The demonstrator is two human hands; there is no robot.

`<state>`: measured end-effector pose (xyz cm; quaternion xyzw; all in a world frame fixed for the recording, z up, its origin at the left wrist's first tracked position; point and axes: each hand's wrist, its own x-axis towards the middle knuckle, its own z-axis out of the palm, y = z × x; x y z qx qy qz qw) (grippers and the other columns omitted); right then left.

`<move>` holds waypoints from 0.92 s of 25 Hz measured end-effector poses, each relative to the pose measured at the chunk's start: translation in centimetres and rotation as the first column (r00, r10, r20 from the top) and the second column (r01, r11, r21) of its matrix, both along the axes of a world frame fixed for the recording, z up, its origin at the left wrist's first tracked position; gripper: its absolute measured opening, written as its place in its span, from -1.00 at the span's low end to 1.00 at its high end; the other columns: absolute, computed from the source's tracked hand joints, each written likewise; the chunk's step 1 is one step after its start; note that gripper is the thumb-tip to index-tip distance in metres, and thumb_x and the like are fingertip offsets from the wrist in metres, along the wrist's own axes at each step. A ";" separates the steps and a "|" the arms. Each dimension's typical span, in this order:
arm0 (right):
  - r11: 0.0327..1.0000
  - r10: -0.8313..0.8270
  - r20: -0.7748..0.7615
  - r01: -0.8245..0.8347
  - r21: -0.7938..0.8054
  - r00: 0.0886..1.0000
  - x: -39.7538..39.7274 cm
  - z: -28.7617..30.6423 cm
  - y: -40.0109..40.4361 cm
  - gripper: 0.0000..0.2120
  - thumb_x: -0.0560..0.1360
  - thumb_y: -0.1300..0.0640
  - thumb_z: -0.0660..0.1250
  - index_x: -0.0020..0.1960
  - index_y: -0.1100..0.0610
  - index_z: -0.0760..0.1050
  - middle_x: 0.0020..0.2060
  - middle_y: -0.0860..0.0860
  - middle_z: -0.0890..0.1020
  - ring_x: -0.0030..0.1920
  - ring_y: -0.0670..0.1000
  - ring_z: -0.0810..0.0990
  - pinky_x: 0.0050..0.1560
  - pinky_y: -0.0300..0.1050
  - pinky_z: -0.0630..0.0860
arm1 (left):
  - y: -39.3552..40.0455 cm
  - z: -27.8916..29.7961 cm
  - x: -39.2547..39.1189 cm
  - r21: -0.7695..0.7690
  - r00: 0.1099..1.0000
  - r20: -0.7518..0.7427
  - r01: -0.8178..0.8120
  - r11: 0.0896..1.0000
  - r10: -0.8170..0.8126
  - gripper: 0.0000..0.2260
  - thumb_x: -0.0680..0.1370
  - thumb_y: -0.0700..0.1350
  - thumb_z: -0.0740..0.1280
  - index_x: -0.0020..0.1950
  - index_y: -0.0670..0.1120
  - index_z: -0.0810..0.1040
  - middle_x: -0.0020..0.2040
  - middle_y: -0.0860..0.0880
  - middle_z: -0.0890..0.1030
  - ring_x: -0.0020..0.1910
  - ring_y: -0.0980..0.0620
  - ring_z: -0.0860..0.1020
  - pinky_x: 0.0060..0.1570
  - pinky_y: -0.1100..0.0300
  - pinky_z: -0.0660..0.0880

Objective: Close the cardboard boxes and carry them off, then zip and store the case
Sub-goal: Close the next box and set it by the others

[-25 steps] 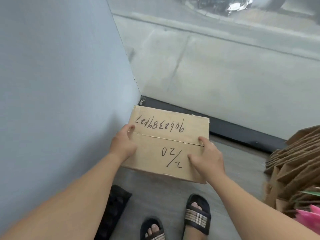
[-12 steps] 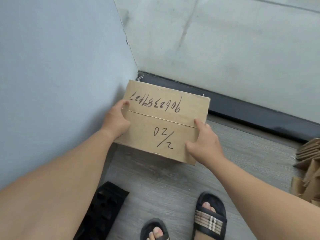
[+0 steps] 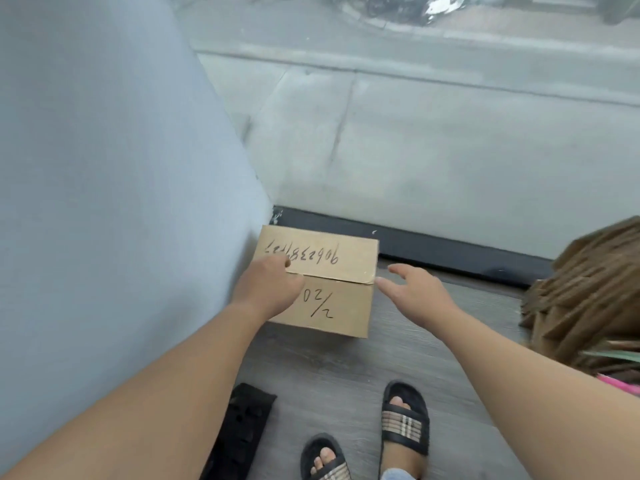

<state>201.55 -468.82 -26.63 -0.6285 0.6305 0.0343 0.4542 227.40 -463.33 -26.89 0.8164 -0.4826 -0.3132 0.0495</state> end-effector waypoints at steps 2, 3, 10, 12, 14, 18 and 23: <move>1.000 -0.020 0.030 0.021 -0.006 0.999 -1.2 5.4 0.2 -0.43 0.58 -0.22 0.26 0.49 0.05 0.43 0.46 -0.04 0.48 0.46 0.07 0.40 0.40 -0.02 0.32 | -0.2 4.7 -2.0 -0.005 0.996 -0.002 0.087 0.996 -0.087 -0.56 0.46 0.12 0.28 0.27 -0.03 0.54 0.17 -0.04 0.62 0.11 -0.06 0.55 0.02 0.13 0.47; 1.000 -0.026 0.037 0.027 -0.014 0.999 -1.9 8.3 0.4 -0.45 0.58 -0.23 0.25 0.45 0.06 0.47 0.42 -0.03 0.52 0.42 0.07 0.44 0.37 0.00 0.36 | -0.3 7.2 -3.0 -0.001 0.993 -0.020 0.113 0.994 -0.113 -0.52 0.46 0.16 0.26 0.31 -0.02 0.53 0.21 -0.04 0.61 0.15 -0.06 0.54 0.06 0.12 0.47; 0.984 -0.170 0.015 0.171 -0.054 0.985 -11.5 27.8 4.9 -0.30 0.55 -0.35 0.21 0.54 0.03 0.36 0.50 -0.05 0.43 0.48 0.07 0.39 0.36 -0.01 0.34 | -0.9 27.7 -14.0 -0.058 0.931 -0.144 0.330 0.942 -0.335 -0.36 0.45 0.29 0.23 0.46 0.02 0.42 0.40 -0.01 0.51 0.33 -0.06 0.48 0.24 0.04 0.42; 0.970 -0.226 0.005 0.226 -0.091 0.974 -14.9 32.4 6.9 -0.33 0.54 -0.34 0.21 0.50 0.04 0.43 0.45 -0.01 0.49 0.44 0.10 0.44 0.34 -0.02 0.38 | -0.7 32.6 -17.8 -0.087 0.901 -0.146 0.400 0.912 -0.409 -0.34 0.44 0.29 0.22 0.47 0.00 0.41 0.42 -0.02 0.49 0.35 -0.05 0.48 0.25 0.03 0.43; 0.944 -0.299 0.012 0.298 -0.145 0.954 -18.8 36.3 9.3 -0.44 0.53 -0.32 0.21 0.33 0.02 0.57 0.31 0.01 0.60 0.32 0.15 0.53 0.21 -0.04 0.44 | -0.5 36.9 -22.1 -0.103 0.846 -0.126 0.508 0.855 -0.518 -0.34 0.46 0.28 0.22 0.48 -0.01 0.40 0.44 -0.02 0.47 0.39 -0.04 0.44 0.32 0.01 0.40; 0.875 -0.439 0.071 0.444 -0.193 0.896 -27.3 41.7 13.8 -0.44 0.53 -0.29 0.20 0.32 0.07 0.56 0.31 0.06 0.59 0.31 0.17 0.51 0.26 0.04 0.43 | 0.1 42.7 -31.1 -0.155 0.733 -0.031 0.668 0.728 -0.680 -0.39 0.52 0.26 0.24 0.47 -0.04 0.42 0.44 -0.03 0.48 0.38 -0.06 0.45 0.34 0.02 0.39; 0.732 -0.635 0.114 0.642 -0.226 0.764 -39.1 45.6 23.6 -0.56 0.55 -0.28 0.24 0.17 0.01 0.62 0.11 -0.02 0.63 0.25 0.16 0.55 0.10 -0.02 0.41 | 4.5 47.5 -42.6 -0.130 0.551 0.020 0.829 0.544 -0.834 -0.37 0.52 0.34 0.22 0.41 -0.06 0.48 0.36 -0.07 0.55 0.30 -0.07 0.51 0.27 0.06 0.43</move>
